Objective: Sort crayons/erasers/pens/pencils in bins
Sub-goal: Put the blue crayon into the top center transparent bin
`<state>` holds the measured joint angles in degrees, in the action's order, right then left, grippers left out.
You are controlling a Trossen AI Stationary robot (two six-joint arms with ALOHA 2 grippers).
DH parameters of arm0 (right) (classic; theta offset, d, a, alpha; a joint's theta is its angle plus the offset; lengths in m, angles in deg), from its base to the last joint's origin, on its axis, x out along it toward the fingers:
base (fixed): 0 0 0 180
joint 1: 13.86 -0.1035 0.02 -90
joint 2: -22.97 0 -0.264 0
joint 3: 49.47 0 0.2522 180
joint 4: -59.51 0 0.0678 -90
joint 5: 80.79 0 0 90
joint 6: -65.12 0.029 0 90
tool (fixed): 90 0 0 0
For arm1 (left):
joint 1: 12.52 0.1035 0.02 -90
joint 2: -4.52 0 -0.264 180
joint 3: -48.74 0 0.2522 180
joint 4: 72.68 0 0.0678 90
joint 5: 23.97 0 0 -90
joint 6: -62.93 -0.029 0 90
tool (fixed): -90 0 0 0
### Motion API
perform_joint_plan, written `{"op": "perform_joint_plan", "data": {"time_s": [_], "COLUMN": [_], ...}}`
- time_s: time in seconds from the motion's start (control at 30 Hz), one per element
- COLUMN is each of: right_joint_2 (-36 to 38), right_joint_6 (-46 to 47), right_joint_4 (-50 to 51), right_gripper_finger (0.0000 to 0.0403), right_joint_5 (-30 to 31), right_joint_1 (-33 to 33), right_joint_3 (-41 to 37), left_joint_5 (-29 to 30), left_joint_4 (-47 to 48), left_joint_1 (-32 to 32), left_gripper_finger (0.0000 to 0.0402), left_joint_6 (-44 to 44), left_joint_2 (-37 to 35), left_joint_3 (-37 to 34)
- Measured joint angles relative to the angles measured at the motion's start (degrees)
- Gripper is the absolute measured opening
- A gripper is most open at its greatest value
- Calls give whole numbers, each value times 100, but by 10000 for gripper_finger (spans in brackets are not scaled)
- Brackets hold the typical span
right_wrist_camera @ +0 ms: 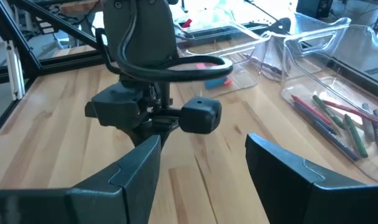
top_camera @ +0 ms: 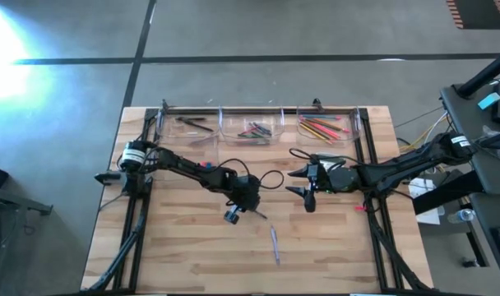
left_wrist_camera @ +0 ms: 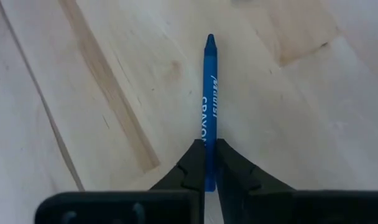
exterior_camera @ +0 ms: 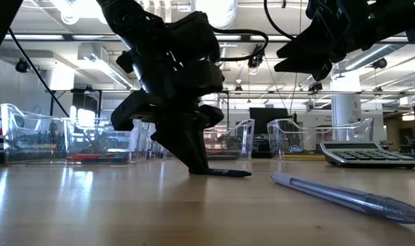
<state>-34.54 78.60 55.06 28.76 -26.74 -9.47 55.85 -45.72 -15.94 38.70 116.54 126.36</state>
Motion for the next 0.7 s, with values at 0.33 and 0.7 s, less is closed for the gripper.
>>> {"op": "perform_joint_plan", "data": {"time_s": [0.33,0.7], "right_joint_2": [3,35], "right_joint_6": [-1,2], "right_joint_4": [56,36], "right_gripper_finger": [224,224], "right_joint_5": [-2,-2], "right_joint_1": [0,0], "right_joint_3": [-2,4], "left_joint_5": [840,2422], "left_joint_4": [504,437], "left_joint_1": [-15,164], "left_gripper_finger": [1,0], "left_joint_6": [432,479], "left_joint_2": [-1056,-2117], "left_joint_3": [-354,-617]}}
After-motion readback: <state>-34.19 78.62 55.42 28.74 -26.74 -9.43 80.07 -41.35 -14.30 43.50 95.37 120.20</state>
